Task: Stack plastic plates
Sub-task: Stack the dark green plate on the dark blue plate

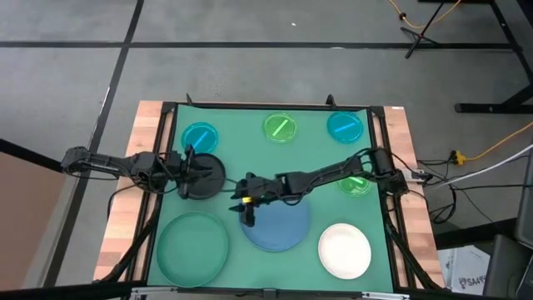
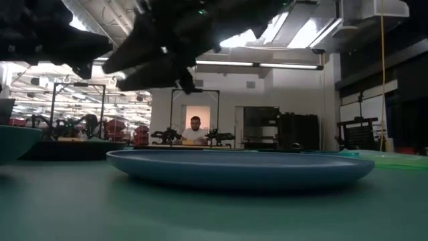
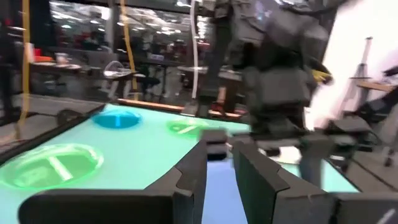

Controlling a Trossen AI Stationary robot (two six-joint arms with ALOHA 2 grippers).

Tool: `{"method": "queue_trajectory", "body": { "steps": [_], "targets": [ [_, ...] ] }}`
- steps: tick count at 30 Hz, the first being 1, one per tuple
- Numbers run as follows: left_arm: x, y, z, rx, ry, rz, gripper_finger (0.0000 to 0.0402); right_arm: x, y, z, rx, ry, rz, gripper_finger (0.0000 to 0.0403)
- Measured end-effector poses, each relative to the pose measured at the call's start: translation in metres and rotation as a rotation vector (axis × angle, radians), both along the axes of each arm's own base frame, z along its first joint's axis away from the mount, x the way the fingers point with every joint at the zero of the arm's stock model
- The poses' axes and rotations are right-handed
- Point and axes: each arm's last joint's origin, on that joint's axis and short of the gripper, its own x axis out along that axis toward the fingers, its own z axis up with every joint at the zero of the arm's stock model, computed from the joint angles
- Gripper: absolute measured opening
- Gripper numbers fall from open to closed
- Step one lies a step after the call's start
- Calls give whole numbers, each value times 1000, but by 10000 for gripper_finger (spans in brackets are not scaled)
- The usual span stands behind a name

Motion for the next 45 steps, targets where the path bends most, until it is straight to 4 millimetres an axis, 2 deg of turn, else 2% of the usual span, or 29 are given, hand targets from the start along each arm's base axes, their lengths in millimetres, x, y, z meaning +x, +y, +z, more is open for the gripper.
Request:
{"method": "queue_trajectory", "body": {
  "steps": [6,12,19,29,38,45],
  "targets": [
    [0,1,-1,-13,9,43,75,17,19,-3,92,8,-26,188],
    [0,1,-3,-67,24,36,75,32,24,-13,190,26,-93,188],
    [0,1,-4,-76,28,36,75,43,27,-27,200,74,-131,188],
    [0,2,-4,-77,31,54,75,46,38,-50,204,105,-137,188],
    [0,2,-4,-77,31,65,75,48,48,-64,202,63,-143,188],
    [0,2,-4,-74,31,78,75,51,50,-79,234,63,-148,185]
  ]
}}
